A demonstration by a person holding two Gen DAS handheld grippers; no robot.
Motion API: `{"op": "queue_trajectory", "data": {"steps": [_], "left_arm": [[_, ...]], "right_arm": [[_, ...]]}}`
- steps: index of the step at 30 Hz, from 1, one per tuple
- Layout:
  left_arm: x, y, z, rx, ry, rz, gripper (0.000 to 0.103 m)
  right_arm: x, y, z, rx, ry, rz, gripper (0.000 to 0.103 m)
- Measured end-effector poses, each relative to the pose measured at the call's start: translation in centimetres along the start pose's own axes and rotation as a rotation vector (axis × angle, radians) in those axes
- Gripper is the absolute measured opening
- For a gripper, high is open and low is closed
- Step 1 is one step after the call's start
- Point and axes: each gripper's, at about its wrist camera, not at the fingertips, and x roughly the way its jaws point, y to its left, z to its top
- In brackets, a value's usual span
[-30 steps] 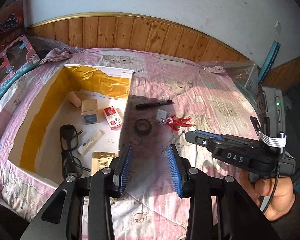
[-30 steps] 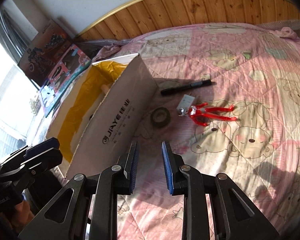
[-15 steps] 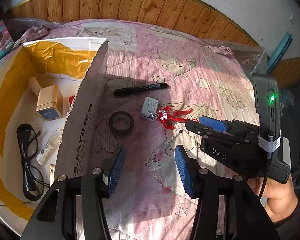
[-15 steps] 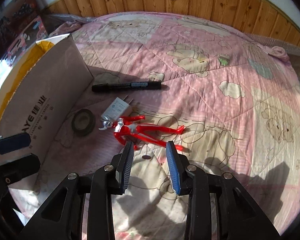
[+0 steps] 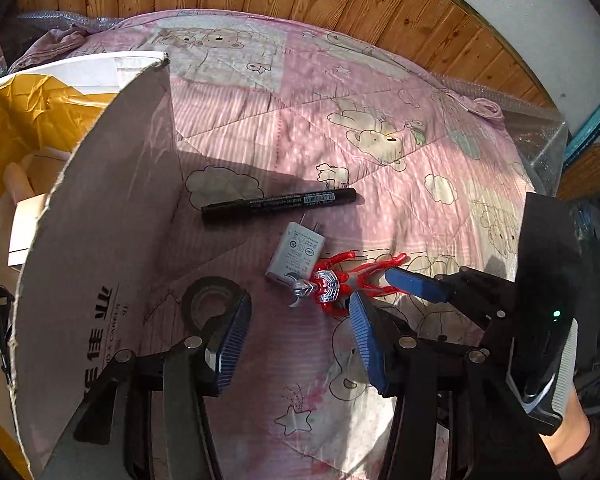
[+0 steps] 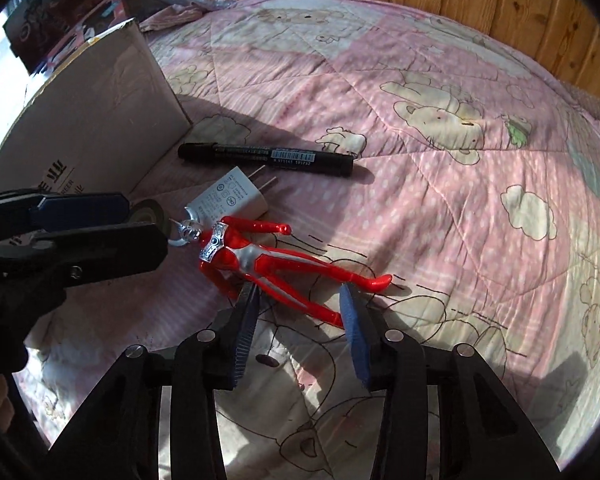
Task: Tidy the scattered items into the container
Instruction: 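Grasp the white charger plug with the left tool while the right tool grasps the red toy figure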
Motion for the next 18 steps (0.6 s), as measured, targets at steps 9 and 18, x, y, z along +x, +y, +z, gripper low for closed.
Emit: {"op": "queue_trajectory", "data": {"steps": [9, 18], "left_arm": [[2.8, -0.5, 1.5, 0.008, 0.005, 0.014, 0.053], [6.2, -0.9, 2.5, 0.075, -0.016, 0.144, 0.051]], "right_arm": [[-2.0, -2.7, -0.5, 0.178, 0.060, 0.115, 0.007], [-1.4, -2.4, 0.6, 0.128, -0.027, 0.027, 0.038]]}}
